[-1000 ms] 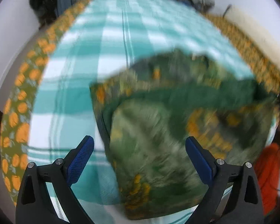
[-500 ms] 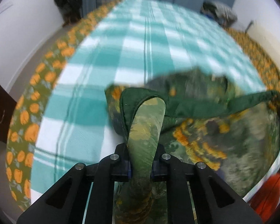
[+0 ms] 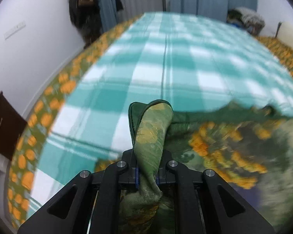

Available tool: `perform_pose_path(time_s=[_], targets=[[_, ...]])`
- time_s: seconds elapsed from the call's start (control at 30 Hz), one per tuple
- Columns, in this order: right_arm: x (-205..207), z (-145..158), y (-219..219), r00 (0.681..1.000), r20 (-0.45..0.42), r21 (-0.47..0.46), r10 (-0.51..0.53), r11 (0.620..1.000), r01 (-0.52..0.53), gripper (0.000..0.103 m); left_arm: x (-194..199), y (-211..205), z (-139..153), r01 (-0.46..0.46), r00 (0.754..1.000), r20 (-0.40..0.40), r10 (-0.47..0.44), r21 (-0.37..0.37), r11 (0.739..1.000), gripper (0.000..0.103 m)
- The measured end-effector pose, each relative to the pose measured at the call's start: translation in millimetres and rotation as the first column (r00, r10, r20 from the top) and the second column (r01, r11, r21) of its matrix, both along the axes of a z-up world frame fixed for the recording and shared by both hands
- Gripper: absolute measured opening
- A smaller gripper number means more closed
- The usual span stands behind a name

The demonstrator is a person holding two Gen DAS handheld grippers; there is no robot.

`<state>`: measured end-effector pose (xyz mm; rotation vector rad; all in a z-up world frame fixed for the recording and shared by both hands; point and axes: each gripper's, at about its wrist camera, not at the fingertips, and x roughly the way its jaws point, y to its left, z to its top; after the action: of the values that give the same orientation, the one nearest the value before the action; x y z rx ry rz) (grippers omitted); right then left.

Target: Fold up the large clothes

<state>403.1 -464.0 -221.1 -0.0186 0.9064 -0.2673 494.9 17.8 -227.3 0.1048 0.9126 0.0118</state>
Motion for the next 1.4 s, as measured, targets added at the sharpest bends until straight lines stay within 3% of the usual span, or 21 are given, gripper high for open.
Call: perform_pose_path(time_s=[0.1, 0.23, 0.47, 0.67, 0.77, 0.83, 0.9, 0.93, 1.0, 1.03, 1.07, 1.23, 1.4], targets=[[0, -35, 4, 0.999, -0.037, 0.007, 0.018, 1.0, -0.018, 0.01, -7, -3, -36, 0.005, 1.0, -0.005, -0.005, 0.044, 0.999, 0.012], [2, -64, 7, 0.998, -0.049, 0.034, 0.034, 0.999, -0.032, 0.011, -8, -10, -60, 0.004, 1.0, 0.008, -0.005, 0.069, 0.998, 0.013], [1, -79, -2, 1.0, 0.003, 0.109, 0.018, 0.994, -0.018, 0.011, 1, 3, -72, -0.004, 1.0, 0.012, 0.005, -0.053, 0.999, 0.014], [3, -81, 0, 1.0, 0.008, 0.103, 0.018, 0.995, -0.019, 0.014, 6, 5, -68, -0.005, 1.0, -0.021, 0.003, -0.081, 0.997, 0.015], [2, -76, -2, 1.0, 0.006, 0.107, 0.022, 0.994, -0.022, 0.014, 9, 19, -49, -0.039, 0.996, -0.084, 0.027, -0.14, 0.989, 0.034], [0, -67, -5, 1.0, 0.003, 0.119, 0.028, 0.992, -0.029, 0.016, 3, 33, -29, -0.067, 0.995, -0.092, 0.05, -0.195, 0.978, 0.08], [-2, -54, -11, 1.0, 0.004, 0.131, 0.015, 0.991, -0.015, 0.02, -11, 49, -7, -0.084, 0.996, -0.053, 0.073, -0.244, 0.966, 0.093], [-5, -48, -12, 1.0, 0.007, 0.133, 0.006, 0.991, -0.007, 0.026, -21, 56, 5, -0.083, 0.997, -0.028, 0.078, -0.255, 0.963, 0.093], [-12, -33, -15, 1.0, 0.019, 0.129, -0.011, 0.992, 0.008, 0.058, -35, 63, 18, -0.068, 0.998, -0.026, 0.064, -0.247, 0.966, 0.093], [-16, -25, -16, 1.0, 0.026, 0.129, -0.014, 0.992, 0.01, 0.083, -41, 64, 23, -0.059, 0.998, -0.023, 0.055, -0.243, 0.968, 0.093], [-22, -17, -15, 0.999, 0.04, 0.131, -0.012, 0.991, 0.006, 0.087, -51, 64, 27, -0.043, 0.999, -0.014, 0.041, -0.233, 0.971, 0.093], [-63, 17, 15, 0.994, 0.081, 0.106, 0.076, 0.991, -0.084, 0.087, -78, 51, 24, 0.018, 1.0, -0.004, -0.019, -0.16, 0.987, 0.095], [-109, 17, 61, 0.978, 0.064, 0.094, 0.201, 0.974, -0.206, 0.087, -91, 51, -14, 0.001, 0.997, -0.074, -0.009, -0.119, 0.993, 0.098]])
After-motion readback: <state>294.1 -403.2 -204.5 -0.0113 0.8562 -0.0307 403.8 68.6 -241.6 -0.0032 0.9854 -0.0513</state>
